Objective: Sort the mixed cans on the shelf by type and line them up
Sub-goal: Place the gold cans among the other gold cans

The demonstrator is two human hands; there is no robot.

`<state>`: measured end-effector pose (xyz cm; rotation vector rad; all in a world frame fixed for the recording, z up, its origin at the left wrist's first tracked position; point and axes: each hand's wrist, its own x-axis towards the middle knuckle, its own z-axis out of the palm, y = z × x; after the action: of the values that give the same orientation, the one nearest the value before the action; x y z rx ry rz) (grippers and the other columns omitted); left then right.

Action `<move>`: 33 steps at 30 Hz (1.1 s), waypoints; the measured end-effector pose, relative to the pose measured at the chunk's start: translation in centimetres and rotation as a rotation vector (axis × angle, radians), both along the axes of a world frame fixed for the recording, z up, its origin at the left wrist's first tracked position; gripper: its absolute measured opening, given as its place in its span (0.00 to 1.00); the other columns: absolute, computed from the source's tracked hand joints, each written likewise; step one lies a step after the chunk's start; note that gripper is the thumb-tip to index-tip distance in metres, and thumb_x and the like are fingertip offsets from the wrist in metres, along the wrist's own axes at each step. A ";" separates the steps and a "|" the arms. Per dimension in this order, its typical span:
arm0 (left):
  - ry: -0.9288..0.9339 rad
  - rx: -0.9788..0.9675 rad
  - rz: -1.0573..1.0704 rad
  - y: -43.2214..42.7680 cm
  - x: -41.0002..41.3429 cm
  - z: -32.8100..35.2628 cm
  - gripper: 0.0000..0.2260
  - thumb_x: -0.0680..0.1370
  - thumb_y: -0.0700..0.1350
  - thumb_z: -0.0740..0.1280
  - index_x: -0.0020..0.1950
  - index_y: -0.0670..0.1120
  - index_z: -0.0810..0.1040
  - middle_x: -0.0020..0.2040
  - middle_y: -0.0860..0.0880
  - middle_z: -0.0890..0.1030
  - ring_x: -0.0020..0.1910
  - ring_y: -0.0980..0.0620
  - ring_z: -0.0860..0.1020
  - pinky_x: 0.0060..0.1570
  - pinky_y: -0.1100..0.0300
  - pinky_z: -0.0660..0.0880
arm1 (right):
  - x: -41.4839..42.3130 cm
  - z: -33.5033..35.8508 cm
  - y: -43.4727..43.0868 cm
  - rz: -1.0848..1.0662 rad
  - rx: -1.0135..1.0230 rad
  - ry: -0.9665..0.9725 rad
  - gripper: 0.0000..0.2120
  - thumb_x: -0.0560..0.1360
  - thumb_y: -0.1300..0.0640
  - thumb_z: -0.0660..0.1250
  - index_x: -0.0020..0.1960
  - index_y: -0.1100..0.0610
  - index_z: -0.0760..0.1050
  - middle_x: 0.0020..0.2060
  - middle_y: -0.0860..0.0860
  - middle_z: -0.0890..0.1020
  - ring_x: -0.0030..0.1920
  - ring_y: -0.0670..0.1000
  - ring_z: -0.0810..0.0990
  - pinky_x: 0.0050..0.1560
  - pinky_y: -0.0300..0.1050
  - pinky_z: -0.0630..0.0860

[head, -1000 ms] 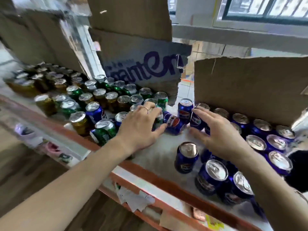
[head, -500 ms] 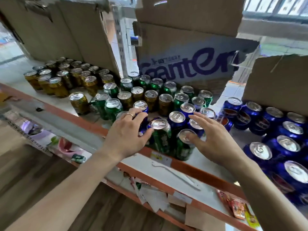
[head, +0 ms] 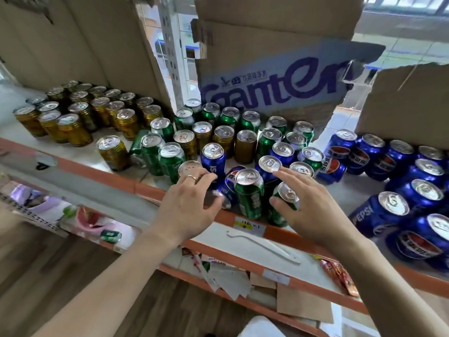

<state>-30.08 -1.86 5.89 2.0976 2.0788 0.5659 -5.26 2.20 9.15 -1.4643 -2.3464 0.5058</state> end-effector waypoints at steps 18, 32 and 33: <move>0.038 0.059 0.136 2.9 -4.3 1.3 0.20 0.78 0.56 0.66 0.67 0.48 0.76 0.65 0.52 0.74 0.63 0.49 0.74 0.60 0.49 0.75 | -4.9 0.5 6.7 0.186 0.014 0.062 0.25 0.79 0.45 0.64 0.75 0.48 0.66 0.71 0.44 0.71 0.72 0.45 0.64 0.74 0.52 0.60; 0.519 -0.282 -0.200 8.8 -7.7 1.0 0.32 0.72 0.54 0.67 0.75 0.48 0.65 0.74 0.50 0.68 0.77 0.47 0.53 0.71 0.33 0.37 | -13.5 -1.7 11.2 0.147 -0.221 -0.217 0.45 0.73 0.51 0.73 0.80 0.50 0.48 0.77 0.49 0.63 0.75 0.54 0.63 0.74 0.60 0.59; 0.505 -0.268 -0.229 9.1 -7.9 0.9 0.29 0.72 0.54 0.67 0.72 0.48 0.68 0.71 0.50 0.71 0.77 0.48 0.55 0.71 0.33 0.35 | -14.0 -2.1 11.6 0.140 -0.253 -0.202 0.46 0.72 0.52 0.74 0.80 0.50 0.48 0.77 0.49 0.63 0.75 0.54 0.63 0.74 0.60 0.59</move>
<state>-38.00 7.24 6.75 2.4373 1.9425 -0.2904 -19.23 13.83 7.06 -1.5286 -2.6364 0.7475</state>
